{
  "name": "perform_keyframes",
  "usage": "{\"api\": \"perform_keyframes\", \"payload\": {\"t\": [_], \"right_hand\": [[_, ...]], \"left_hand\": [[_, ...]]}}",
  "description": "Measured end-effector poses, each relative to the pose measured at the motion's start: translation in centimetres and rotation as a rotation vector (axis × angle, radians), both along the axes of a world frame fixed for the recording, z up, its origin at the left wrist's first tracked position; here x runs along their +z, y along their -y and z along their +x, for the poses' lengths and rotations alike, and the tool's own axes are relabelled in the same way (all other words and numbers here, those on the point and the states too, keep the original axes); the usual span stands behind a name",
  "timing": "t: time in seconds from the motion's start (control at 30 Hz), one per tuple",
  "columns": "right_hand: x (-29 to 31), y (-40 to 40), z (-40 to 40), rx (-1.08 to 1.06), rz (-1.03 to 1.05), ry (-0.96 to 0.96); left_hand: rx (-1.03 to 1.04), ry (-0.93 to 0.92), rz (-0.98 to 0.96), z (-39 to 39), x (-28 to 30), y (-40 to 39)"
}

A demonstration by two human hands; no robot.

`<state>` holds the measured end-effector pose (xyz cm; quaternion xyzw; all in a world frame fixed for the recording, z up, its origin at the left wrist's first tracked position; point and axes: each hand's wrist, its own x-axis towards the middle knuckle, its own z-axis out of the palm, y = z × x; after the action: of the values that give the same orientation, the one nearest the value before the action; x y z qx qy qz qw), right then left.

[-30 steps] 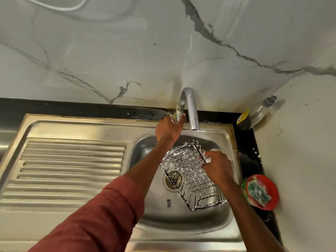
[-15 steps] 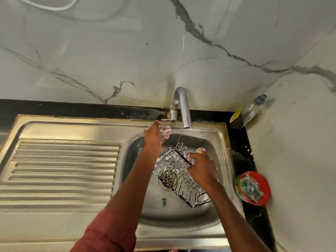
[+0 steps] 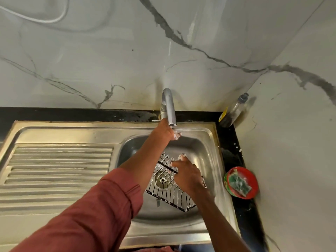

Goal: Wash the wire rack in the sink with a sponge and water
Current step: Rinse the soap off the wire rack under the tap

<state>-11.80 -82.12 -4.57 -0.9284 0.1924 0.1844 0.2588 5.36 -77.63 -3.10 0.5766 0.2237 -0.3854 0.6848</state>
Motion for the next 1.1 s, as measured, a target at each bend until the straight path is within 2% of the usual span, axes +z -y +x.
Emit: {"api": "perform_keyframes", "payload": {"t": [0.1,0.13,0.17,0.2,0.27,0.33,0.37,0.4,0.47,0.57,0.63,0.7,0.77,0.87,1.0,1.1], "right_hand": [[-0.3,0.3,0.0,0.014,-0.011,-0.004],[-0.3,0.4,0.1,0.019,-0.010,-0.004],[-0.2,0.5,0.2,0.021,-0.005,-0.006],[0.0,0.6,0.3,0.021,-0.002,-0.007],[0.2,0.8,0.5,0.021,-0.002,-0.006],[0.2,0.9,0.7,0.026,0.001,-0.005],[0.3,0.9,0.7,0.027,0.003,-0.004],[0.4,0.9,0.8,0.026,0.003,0.000],[0.5,1.1,0.9,0.016,0.006,0.005],[0.7,1.2,0.8,0.005,0.016,-0.001],[0.7,1.3,0.6,0.002,0.018,-0.006],[0.8,1.4,0.4,0.002,0.021,-0.011],[0.9,1.6,0.3,-0.002,0.028,-0.016],[1.0,1.8,0.1,-0.022,0.027,-0.013],[1.0,1.9,0.0,-0.035,0.027,-0.010],[1.0,2.2,-0.1,-0.035,0.028,-0.004]], "left_hand": [[-0.453,0.372,0.419,-0.6,1.0,0.7],[-0.637,0.535,0.617,-1.2,1.5,0.8],[-0.735,0.632,0.723,-1.5,2.6,1.1],[-0.749,0.615,0.747,-1.9,3.5,1.0],[-0.670,0.466,0.629,-1.9,2.6,1.3],[-0.539,0.281,0.423,-0.4,-0.3,1.8],[-0.435,0.192,0.394,0.6,-2.5,2.2],[-0.396,0.189,0.418,2.4,-6.6,3.1],[-0.523,0.309,0.540,3.9,-10.2,3.8],[-0.965,0.699,0.754,1.5,-4.0,2.8],[-1.120,0.808,0.822,0.8,-2.6,2.7],[-1.143,0.793,0.829,0.4,-1.9,2.9],[-1.101,0.688,0.759,0.7,-1.9,2.8],[-0.891,0.433,0.521,1.1,-2.5,2.1],[-0.340,0.028,0.246,1.7,-2.6,1.3],[-0.033,-0.113,0.123,1.1,-1.6,1.1]]}}
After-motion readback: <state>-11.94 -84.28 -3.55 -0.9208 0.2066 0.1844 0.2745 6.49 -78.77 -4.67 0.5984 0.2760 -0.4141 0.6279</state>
